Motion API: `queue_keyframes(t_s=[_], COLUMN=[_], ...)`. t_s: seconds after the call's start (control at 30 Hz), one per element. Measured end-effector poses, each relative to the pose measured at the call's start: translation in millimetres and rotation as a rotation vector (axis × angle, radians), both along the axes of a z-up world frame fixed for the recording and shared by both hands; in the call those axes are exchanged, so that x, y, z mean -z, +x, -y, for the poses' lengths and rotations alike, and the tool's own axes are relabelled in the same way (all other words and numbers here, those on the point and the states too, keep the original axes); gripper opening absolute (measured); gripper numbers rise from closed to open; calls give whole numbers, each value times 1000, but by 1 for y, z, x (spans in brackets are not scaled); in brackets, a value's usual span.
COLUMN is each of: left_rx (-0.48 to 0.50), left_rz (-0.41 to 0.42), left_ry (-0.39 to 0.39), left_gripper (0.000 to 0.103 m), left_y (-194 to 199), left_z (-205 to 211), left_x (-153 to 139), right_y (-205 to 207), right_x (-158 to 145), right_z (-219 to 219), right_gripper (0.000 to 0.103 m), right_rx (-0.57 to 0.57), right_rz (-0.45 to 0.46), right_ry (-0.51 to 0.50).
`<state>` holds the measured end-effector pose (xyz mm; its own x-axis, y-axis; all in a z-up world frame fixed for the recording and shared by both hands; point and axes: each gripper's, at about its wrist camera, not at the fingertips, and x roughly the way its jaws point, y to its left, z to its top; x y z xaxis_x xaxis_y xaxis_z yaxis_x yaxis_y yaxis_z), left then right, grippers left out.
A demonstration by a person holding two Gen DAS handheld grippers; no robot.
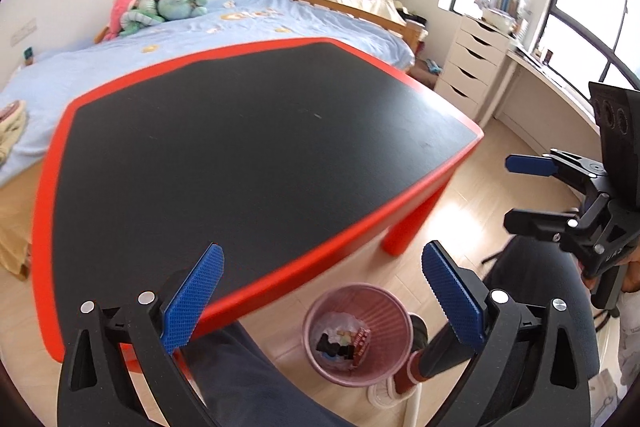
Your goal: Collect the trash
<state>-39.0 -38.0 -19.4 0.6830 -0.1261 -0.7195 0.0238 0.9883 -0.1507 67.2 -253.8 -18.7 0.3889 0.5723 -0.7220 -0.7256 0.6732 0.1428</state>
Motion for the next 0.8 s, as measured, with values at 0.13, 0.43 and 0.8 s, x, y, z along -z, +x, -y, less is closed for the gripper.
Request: queue_keyframes(t_s=[0.13,0.43,0.8], left_rx=[-68,-124,-172], left_rz=[32,51,47], left_ry=[28,78,37], left_gripper=[95,97,97], left_y=[8,33,42], left_z=[-21,-41,-51], left_x=[-14,-30,-30], right_y=[21,61,75], right_x=[-19,-50,-47], right_z=[-13,-49,-64], right_gripper=[100,100,100], right_rx=[28,26,17], right_rz=[50,127,117], right_ry=[3,-12,-20])
